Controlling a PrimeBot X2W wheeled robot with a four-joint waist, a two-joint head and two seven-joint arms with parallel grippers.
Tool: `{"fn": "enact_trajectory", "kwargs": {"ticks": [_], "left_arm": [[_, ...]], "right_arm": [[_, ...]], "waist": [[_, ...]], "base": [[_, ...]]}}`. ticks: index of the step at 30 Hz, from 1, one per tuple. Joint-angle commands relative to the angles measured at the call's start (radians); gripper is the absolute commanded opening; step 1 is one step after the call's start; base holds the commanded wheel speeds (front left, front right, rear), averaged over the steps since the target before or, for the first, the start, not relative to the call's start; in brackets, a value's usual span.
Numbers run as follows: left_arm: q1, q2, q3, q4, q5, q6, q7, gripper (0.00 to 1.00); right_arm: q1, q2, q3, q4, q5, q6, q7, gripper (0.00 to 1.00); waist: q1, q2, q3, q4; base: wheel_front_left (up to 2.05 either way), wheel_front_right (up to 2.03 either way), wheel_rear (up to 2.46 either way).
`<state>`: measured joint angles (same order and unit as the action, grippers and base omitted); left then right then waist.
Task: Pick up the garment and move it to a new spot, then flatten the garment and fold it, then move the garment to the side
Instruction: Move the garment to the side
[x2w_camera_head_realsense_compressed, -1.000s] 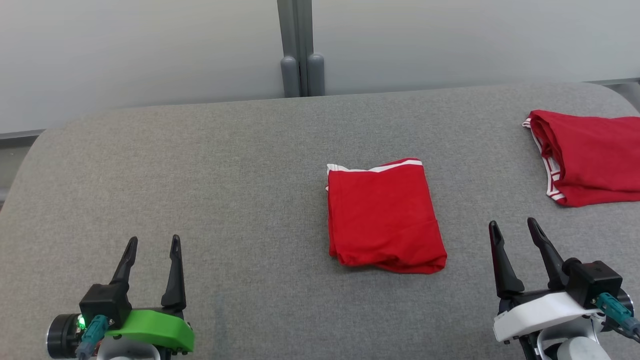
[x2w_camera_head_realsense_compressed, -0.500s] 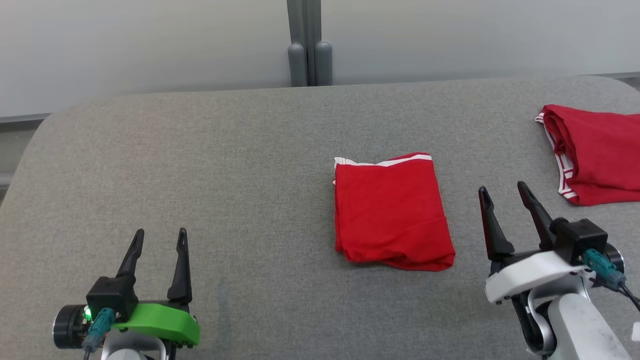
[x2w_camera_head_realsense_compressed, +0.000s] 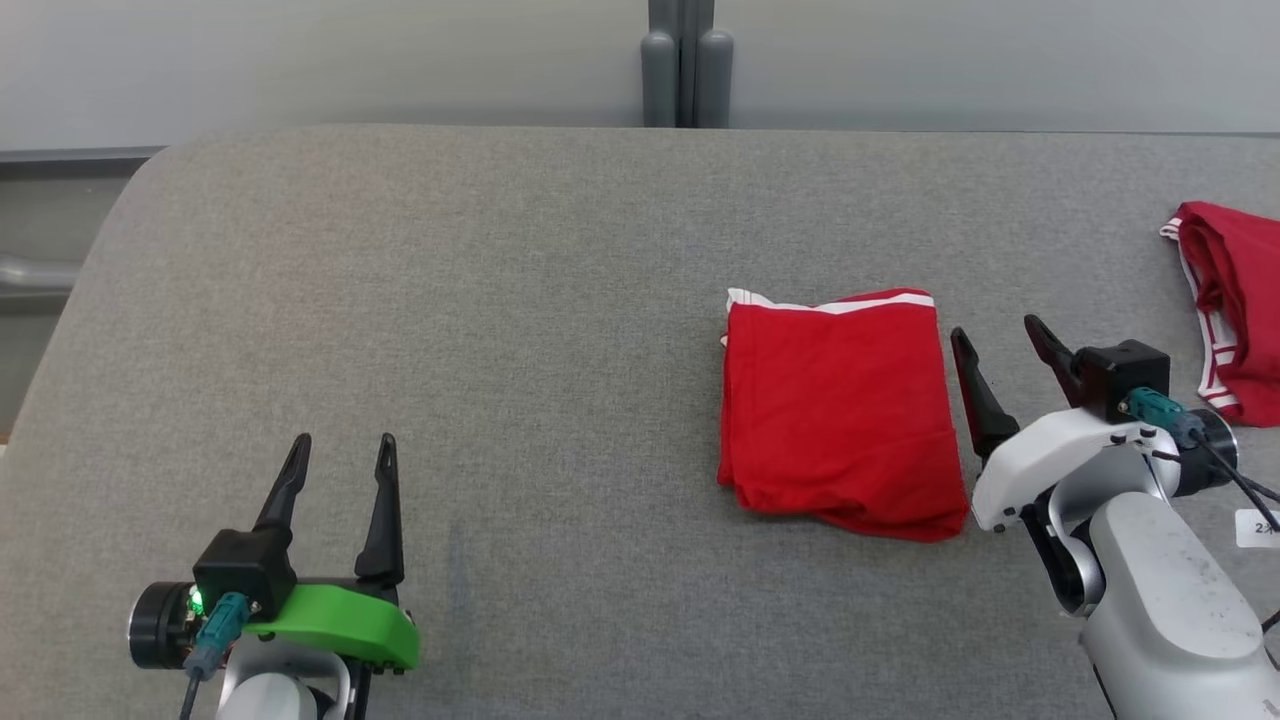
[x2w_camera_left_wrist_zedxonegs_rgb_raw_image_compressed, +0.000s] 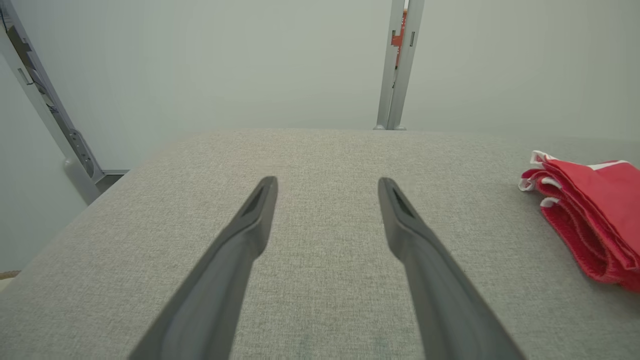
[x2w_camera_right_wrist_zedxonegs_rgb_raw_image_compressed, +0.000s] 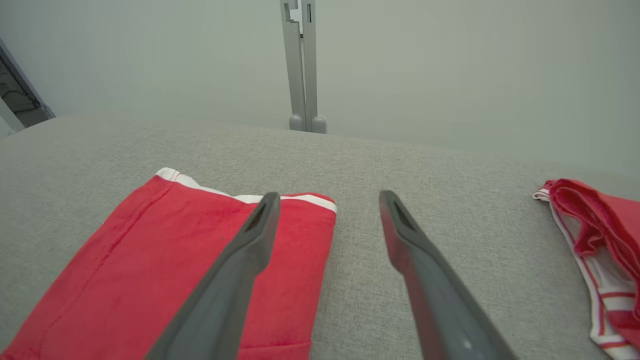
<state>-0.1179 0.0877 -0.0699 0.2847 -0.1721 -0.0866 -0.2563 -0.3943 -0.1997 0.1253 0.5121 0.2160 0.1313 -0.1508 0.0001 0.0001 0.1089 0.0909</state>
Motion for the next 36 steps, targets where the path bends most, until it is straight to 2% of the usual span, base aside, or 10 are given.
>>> {"fn": "enact_trajectory", "kwargs": {"ticks": [1,17,18,19,20,26,32,36], "left_arm": [[-0.020,0.000,-0.004,0.003,0.000,0.001,-0.002,1.00],[-0.083,-0.013,-0.033,0.030,-0.009,-0.002,-0.009,1.00],[-0.085,-0.015,-0.035,0.029,-0.010,-0.001,-0.009,1.00],[-0.086,-0.016,-0.035,0.028,-0.009,0.000,-0.009,1.00],[-0.085,-0.017,-0.035,0.026,-0.009,0.001,-0.009,1.00],[-0.077,-0.021,-0.029,0.022,-0.012,0.005,-0.009,1.00],[-0.103,-0.023,-0.037,0.010,-0.003,-0.004,-0.010,1.00],[-0.122,-0.023,-0.041,0.005,0.002,-0.008,-0.010,1.00]], "right_arm": [[-0.019,-0.002,0.003,0.041,0.001,-0.002,0.007,1.00],[-0.117,0.046,0.060,0.381,0.041,-0.002,-0.027,1.00],[-0.116,0.054,0.068,0.392,0.050,-0.002,-0.028,0.75],[-0.116,0.063,0.079,0.402,0.060,-0.001,-0.032,0.31],[-0.117,0.068,0.088,0.408,0.068,-0.001,-0.031,0.00],[-0.166,0.034,0.139,0.413,0.101,-0.002,-0.052,0.00],[-0.255,-0.064,0.224,0.384,0.100,-0.002,-0.031,0.00],[-0.329,-0.163,0.305,0.351,0.115,-0.002,0.011,0.00]], "waist": [[-0.0001,-0.0001,0.024,0.023],[-0.0001,-0.0001,0.109,0.053],[-0.0001,-0.0001,0.110,0.054],[-0.0001,-0.0001,0.111,0.054],[-0.0001,-0.0001,0.112,0.053],[-0.0001,-0.0001,0.117,0.029],[-0.0001,-0.0001,0.148,-0.006],[-0.0001,-0.0001,0.182,-0.038]], "base": [[0.00,0.00,0.00],[0.00,0.00,0.00],[0.00,0.00,0.00],[0.00,0.00,0.00],[0.00,0.00,0.00],[0.00,0.00,0.00],[0.00,0.00,0.00],[0.00,0.00,0.00]]}}
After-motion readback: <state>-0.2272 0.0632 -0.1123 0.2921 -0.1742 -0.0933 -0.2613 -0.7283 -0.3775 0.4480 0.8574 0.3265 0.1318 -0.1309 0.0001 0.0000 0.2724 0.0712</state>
